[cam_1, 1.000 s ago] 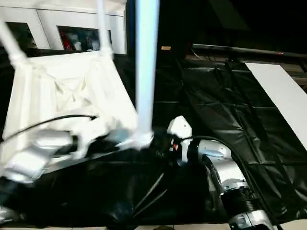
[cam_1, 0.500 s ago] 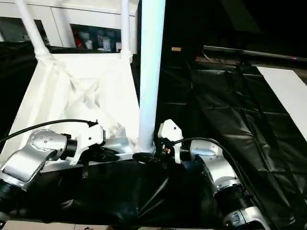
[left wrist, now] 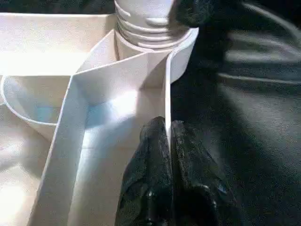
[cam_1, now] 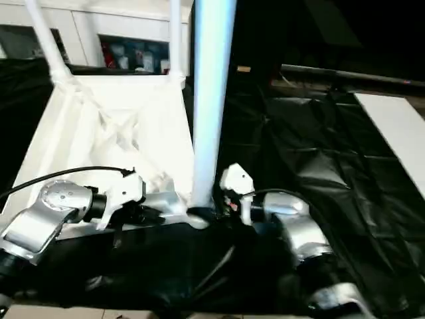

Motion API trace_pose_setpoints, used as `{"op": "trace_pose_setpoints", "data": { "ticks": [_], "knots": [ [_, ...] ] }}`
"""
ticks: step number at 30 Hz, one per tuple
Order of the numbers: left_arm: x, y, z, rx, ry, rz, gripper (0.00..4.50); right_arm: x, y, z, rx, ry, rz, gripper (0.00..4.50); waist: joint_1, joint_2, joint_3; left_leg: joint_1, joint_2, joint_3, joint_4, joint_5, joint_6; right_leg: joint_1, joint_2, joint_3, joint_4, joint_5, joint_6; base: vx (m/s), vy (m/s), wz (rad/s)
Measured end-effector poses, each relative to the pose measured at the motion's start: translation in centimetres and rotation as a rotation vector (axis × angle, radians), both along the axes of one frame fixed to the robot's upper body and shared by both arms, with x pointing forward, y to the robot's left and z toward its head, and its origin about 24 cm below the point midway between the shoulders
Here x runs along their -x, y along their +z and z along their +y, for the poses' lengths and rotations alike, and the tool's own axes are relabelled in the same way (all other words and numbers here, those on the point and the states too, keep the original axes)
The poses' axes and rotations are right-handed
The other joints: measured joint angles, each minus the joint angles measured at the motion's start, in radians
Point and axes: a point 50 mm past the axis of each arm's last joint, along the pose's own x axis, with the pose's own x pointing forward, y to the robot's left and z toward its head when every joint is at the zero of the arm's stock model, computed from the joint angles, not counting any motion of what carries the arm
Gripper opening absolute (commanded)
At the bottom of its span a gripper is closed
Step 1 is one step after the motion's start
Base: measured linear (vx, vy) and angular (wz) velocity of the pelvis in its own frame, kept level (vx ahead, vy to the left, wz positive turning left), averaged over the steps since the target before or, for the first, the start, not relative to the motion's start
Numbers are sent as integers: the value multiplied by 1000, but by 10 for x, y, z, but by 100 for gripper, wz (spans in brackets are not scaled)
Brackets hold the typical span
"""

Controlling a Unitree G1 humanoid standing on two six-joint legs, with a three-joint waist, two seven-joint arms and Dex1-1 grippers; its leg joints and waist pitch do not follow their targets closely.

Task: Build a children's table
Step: Rotate leg to tighten

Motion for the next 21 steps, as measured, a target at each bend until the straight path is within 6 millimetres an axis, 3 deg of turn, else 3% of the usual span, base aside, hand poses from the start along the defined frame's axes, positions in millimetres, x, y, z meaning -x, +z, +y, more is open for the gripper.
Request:
{"op": "trace_pose_setpoints", "data": {
  "ticks": [3,7,10,14,20,21],
  "knots": [
    [-7,-3,-6,2,74,-27,0,-8,-5,4,-25,-141,6,240,-9,0,0,2,0,-3,2,2,-3,1,0,1,1,2,-1,-35,-4,-2],
    [-27,-8,-32,11,281,-57,0,-27,-8,18,-112,-523,43,227,-25,2,-1,2,0,-3,4,3,-4,2,0,1,-1,4,2,0,0,0],
    [-33,-9,-43,10,351,-67,0,-31,-9,29,-136,-669,65,207,-27,3,-3,2,-1,-5,4,3,-4,1,0,1,-2,4,3,0,0,0],
    [-41,-11,-56,6,403,-84,0,-39,-7,35,-111,-793,54,205,-27,4,-6,1,-1,-5,4,3,-4,1,0,1,-3,5,4,0,0,0],
    [-41,-11,-59,-2,405,-93,0,-39,-8,32,-125,-802,55,205,-24,5,-12,0,-1,-5,3,3,-4,1,0,1,-4,6,5,0,0,0],
    [-41,-11,-58,-6,399,-99,0,-38,-7,30,-141,-797,58,256,-23,5,-12,0,-1,-5,3,3,-4,1,0,1,-4,6,5,0,0,0]
  ]
}}
